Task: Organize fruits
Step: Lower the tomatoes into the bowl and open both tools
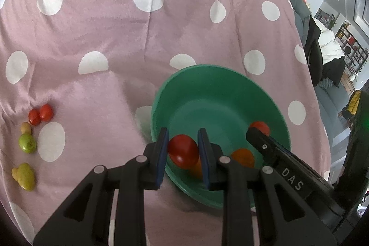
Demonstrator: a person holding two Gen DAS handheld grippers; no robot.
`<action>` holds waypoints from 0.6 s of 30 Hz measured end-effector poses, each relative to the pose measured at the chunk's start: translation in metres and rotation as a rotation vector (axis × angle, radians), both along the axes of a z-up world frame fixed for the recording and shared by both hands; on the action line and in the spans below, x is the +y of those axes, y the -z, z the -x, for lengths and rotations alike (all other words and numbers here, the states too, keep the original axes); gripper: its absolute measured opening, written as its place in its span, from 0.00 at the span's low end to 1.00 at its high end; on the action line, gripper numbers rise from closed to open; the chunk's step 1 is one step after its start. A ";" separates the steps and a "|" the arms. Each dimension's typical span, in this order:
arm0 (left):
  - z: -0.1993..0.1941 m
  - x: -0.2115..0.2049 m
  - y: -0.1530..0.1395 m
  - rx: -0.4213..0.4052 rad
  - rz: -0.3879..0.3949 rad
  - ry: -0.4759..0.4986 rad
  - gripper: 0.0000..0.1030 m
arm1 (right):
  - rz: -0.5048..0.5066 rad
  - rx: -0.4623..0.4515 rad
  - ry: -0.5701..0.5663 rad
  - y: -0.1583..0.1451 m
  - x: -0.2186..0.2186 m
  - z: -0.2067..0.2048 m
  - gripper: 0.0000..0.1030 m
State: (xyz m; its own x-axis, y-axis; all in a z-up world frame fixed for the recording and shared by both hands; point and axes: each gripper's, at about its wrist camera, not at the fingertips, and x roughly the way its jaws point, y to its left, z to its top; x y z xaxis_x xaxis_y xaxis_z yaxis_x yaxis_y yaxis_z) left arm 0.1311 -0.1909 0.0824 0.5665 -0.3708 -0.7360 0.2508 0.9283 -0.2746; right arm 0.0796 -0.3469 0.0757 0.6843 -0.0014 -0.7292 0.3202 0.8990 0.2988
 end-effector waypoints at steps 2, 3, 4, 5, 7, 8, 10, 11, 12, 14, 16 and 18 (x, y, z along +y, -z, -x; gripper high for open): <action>0.000 -0.002 0.001 0.001 -0.003 0.007 0.25 | 0.004 0.004 0.001 0.000 0.000 -0.001 0.32; 0.000 -0.003 0.001 0.003 -0.004 0.008 0.25 | 0.006 0.007 0.001 0.000 0.001 -0.001 0.32; 0.000 -0.004 0.002 0.005 -0.006 0.011 0.25 | 0.008 0.010 0.002 0.001 0.001 -0.002 0.32; 0.000 -0.004 0.002 0.007 -0.007 0.012 0.25 | 0.010 0.012 0.002 0.001 0.001 -0.002 0.33; 0.000 -0.005 0.003 0.009 -0.008 0.015 0.25 | 0.014 0.018 0.002 0.001 0.002 -0.003 0.33; 0.000 -0.006 0.004 0.010 -0.008 0.015 0.25 | 0.015 0.018 0.001 0.002 0.002 -0.004 0.33; -0.001 -0.006 0.004 0.012 -0.007 0.015 0.25 | 0.020 0.020 -0.002 0.001 0.003 -0.005 0.33; -0.001 -0.006 0.004 0.013 -0.007 0.016 0.25 | 0.021 0.020 -0.002 0.001 0.003 -0.004 0.33; -0.001 -0.006 0.004 0.014 -0.007 0.017 0.25 | 0.022 0.021 -0.003 0.001 0.003 -0.005 0.33; -0.001 -0.006 0.005 0.015 -0.008 0.019 0.25 | 0.025 0.021 -0.001 0.001 0.004 -0.004 0.33; -0.001 -0.007 0.005 0.015 -0.011 0.019 0.25 | 0.032 0.025 -0.004 0.002 0.005 -0.005 0.33; -0.001 -0.007 0.006 0.010 -0.020 0.020 0.25 | 0.041 0.027 -0.005 0.002 0.005 -0.005 0.33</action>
State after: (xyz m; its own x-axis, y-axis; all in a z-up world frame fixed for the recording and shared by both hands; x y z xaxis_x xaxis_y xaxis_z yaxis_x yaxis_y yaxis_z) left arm 0.1319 -0.1982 0.0768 0.5516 -0.3668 -0.7491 0.2665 0.9286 -0.2584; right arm 0.0845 -0.3415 0.0736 0.6644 -0.0285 -0.7468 0.3232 0.9120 0.2527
